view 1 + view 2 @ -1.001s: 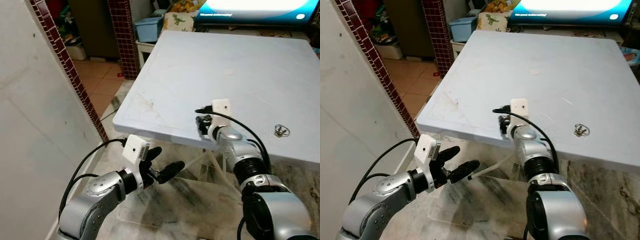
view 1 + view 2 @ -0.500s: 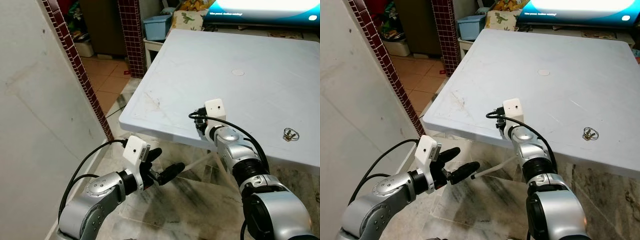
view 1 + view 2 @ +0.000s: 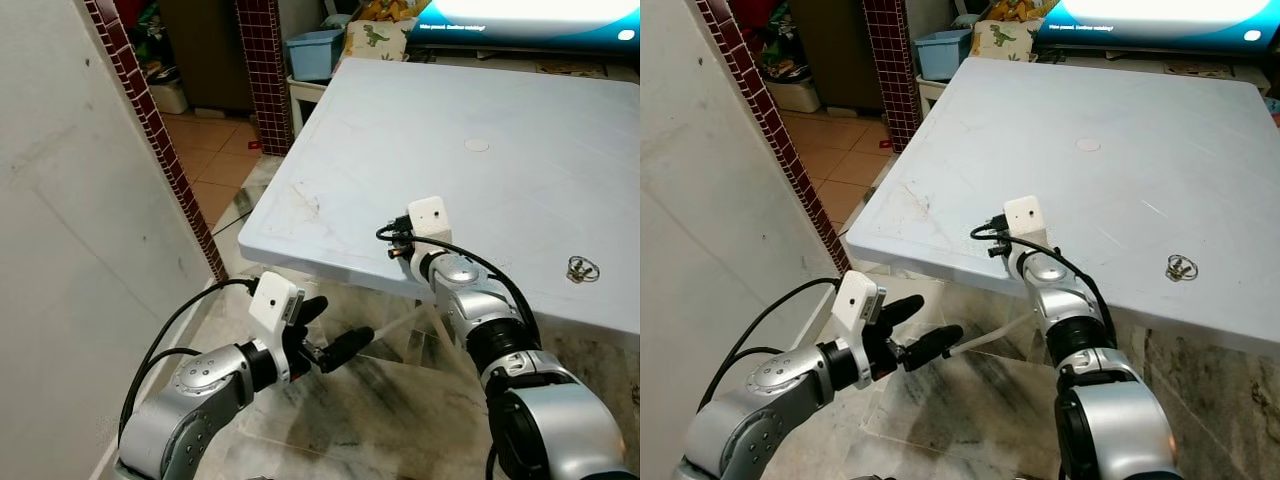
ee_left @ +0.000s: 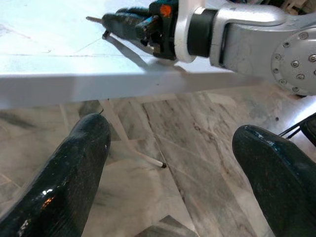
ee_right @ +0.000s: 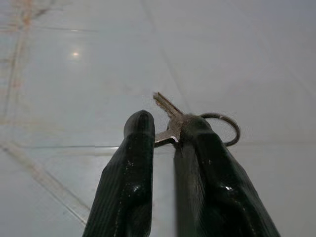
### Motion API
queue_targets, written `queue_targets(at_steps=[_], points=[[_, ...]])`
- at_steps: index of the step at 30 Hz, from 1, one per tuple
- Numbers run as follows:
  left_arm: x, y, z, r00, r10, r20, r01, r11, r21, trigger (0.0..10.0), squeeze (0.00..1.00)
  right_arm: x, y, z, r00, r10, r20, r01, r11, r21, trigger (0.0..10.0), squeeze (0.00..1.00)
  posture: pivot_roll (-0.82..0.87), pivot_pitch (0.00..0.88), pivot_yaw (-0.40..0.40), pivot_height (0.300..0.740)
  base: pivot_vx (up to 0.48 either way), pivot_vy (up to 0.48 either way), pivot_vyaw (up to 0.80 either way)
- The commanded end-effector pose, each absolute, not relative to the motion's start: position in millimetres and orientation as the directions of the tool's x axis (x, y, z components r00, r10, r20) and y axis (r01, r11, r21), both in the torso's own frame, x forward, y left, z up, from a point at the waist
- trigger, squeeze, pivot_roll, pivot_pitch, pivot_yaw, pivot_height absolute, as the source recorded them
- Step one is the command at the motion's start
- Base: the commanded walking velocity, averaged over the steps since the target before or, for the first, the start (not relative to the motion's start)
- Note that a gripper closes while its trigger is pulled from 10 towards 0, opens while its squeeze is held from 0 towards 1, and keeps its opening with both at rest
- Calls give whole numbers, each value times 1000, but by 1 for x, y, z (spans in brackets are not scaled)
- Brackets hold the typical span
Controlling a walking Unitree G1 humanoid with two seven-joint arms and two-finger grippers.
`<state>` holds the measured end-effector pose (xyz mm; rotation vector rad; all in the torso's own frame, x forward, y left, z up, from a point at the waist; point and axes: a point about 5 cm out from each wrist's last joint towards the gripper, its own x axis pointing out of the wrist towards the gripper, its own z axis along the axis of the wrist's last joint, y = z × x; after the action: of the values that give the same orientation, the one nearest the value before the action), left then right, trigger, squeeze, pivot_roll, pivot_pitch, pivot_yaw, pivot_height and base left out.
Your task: Hang keys on a hook
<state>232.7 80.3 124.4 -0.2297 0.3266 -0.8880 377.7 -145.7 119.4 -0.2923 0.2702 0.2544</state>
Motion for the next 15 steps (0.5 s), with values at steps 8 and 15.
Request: queue_targets(at_steps=[8, 15], points=[[231, 80, 126, 580, -794, -183, 727, 606, -323, 10000, 0, 367, -163, 150, 956, 254, -145, -292, 851, -437, 10000, 1000, 33, 72, 81, 740, 0, 0, 0], [232, 80, 127, 579, -795, -182, 727, 604, -326, 10000, 0, 352, -183, 142, 954, 244, -177, -298, 853, -429, 10000, 1000, 33, 80, 84, 740, 0, 0, 0]])
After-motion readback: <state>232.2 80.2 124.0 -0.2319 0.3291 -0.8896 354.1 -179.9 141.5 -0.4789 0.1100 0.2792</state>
